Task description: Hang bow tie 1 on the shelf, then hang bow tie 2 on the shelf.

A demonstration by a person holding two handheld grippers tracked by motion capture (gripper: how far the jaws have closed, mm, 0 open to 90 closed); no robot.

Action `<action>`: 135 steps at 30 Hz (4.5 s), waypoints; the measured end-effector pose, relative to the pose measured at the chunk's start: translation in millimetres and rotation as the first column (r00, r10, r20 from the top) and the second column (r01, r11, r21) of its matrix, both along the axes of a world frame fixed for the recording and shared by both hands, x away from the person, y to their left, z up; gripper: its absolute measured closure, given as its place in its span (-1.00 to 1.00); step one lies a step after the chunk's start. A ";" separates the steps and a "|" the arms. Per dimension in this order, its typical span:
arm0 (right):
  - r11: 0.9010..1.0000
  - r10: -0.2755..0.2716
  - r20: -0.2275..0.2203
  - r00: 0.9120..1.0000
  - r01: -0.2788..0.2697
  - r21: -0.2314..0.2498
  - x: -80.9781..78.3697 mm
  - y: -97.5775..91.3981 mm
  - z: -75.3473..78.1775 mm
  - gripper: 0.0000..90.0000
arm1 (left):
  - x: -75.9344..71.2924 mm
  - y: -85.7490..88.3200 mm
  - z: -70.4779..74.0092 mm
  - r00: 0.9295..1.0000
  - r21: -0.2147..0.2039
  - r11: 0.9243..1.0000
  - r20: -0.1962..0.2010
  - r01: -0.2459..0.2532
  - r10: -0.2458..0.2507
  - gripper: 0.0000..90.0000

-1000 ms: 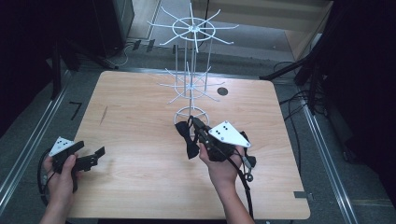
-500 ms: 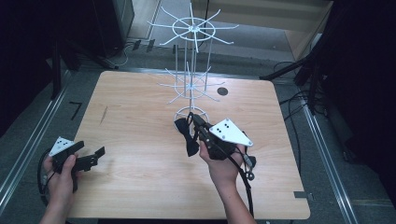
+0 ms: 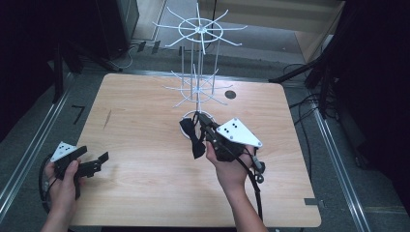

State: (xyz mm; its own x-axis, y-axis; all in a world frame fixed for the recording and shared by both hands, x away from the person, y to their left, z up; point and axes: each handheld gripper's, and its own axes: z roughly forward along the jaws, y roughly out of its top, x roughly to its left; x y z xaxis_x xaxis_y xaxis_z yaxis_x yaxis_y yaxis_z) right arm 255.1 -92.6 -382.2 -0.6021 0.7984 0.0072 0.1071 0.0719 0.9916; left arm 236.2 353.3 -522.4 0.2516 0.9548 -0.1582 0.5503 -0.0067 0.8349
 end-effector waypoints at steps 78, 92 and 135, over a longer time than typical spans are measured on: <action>0.997 -0.079 -0.121 0.989 0.076 -0.028 39.1 -23.4 -51.3 0.28 | -0.1 0.2 0.0 1.000 0.003 1.000 -0.003 0.004 -0.004 -0.82; 0.988 -0.142 -0.156 0.978 0.131 -0.079 29.0 -56.0 -78.1 0.03 | -0.2 -0.2 0.1 1.000 0.008 1.000 -0.003 0.007 -0.007 -0.82; 0.924 -0.374 -0.429 0.822 0.371 -0.094 40.8 -157.6 -138.7 0.02 | -0.1 -2.3 -0.1 1.000 0.016 1.000 -0.008 0.007 -0.007 -0.82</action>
